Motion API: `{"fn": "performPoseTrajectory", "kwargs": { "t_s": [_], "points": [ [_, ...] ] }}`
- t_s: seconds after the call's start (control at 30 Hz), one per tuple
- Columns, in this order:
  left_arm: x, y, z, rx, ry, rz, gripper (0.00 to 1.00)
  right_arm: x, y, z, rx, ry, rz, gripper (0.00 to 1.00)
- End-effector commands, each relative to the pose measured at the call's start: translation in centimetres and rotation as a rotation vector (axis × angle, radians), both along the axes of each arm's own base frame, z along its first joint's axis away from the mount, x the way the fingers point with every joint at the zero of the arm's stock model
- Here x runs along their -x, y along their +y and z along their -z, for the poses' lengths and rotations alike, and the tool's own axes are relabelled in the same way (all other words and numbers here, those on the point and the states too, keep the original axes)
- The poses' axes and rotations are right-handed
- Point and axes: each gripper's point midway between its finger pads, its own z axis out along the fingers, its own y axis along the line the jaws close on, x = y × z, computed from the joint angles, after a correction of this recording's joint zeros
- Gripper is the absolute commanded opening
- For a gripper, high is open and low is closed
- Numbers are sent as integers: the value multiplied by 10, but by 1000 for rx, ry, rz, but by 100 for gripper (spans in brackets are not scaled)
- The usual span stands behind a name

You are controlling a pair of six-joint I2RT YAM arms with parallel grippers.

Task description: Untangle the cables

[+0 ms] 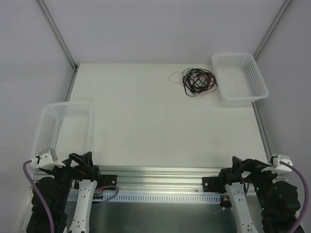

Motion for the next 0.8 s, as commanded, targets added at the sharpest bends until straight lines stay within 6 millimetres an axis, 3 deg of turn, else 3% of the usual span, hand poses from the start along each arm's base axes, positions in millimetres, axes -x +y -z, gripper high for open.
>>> {"fn": "performPoseTrajectory", "kwargs": {
  "t_s": [0.0, 0.1, 0.2, 0.33, 0.43, 0.63, 0.77],
  "points": [
    [20, -2, -2, 22, -169, 4, 99, 24, 1, -10, -47, -224, -14, 97],
    [17, -4, 0, 24, -163, 15, 99, 22, 2, -11, -41, -228, -22, 97],
    [11, -5, -3, 35, -175, 18, 99, 18, 17, -18, -28, -252, -112, 97],
    [-10, -7, -1, 54, -138, 18, 99, 10, 25, -19, -45, -223, -149, 97],
    [-32, -13, 10, 123, -55, 22, 99, -4, 19, -20, -57, -189, -93, 97],
    [-84, -44, 44, 315, 149, 99, 99, -45, 37, -20, -70, -36, -156, 97],
    [-107, -53, 51, 332, 215, 135, 99, -76, 40, -8, -112, 102, -117, 97]
  ]
}}
